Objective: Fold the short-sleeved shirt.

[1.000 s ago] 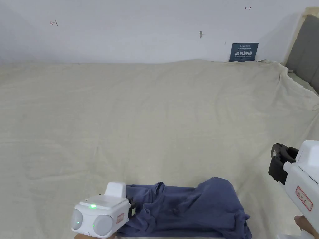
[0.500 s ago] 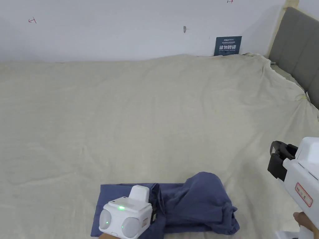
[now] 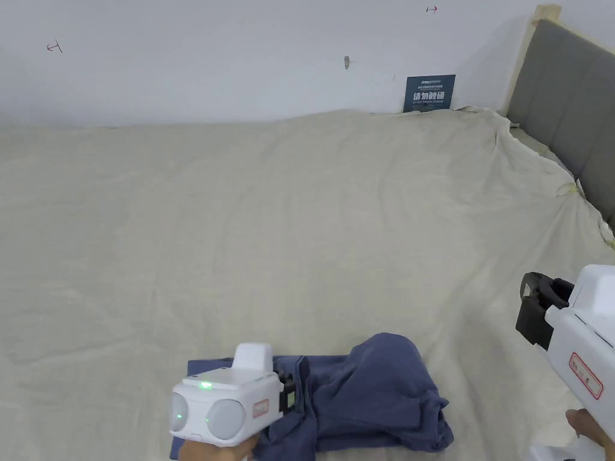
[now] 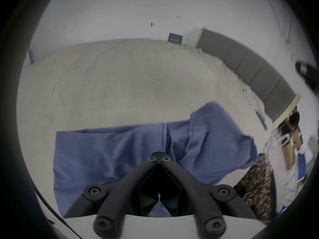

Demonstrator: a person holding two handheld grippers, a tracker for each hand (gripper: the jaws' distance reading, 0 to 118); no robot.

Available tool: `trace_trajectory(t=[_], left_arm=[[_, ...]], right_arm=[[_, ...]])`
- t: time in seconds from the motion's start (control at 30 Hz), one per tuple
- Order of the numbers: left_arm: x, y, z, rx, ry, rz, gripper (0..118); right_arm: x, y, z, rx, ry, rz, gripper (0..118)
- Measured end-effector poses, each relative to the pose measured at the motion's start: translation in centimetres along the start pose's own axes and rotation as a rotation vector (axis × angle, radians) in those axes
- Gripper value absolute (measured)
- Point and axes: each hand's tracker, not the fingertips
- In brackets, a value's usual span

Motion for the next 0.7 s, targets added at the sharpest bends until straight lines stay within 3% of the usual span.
trace_trajectory(t=[0.13,0.4,0.5,0.57,0.6,0.63,0.7], left_arm=[[-3.7,2.5,3.2,0.001,-0.092,0.104,0],[-11.5,4.2,6.1,-0.014,-0.134,0.218,4],[-14.1,3.8,5.7,-0.064,-0.092,0.283,26],[-15.7,3.1,4.9,-0.100,-0.077,0.346,67],[-16.3,2.7,4.5,-0.108,-0.078,0.366,81],[-16.9,2.3,4.1,-0.112,-0.082,0.373,91],[-17.7,1.6,3.5,-0.124,-0.084,0.385,91]], right_arm=[[-0.6,0.4,0.0,0.009,0.012,0.002,0],[-1.6,0.7,-0.2,0.017,0.026,0.008,0],[-1.7,0.6,-0.4,0.022,0.031,0.009,0],[-1.9,0.6,-0.6,0.020,0.034,0.011,0],[-2.0,0.6,-0.7,0.017,0.036,0.011,0],[-2.1,0.6,-0.9,0.015,0.036,0.012,0],[-2.2,0.6,-1.1,0.008,0.036,0.018,0]])
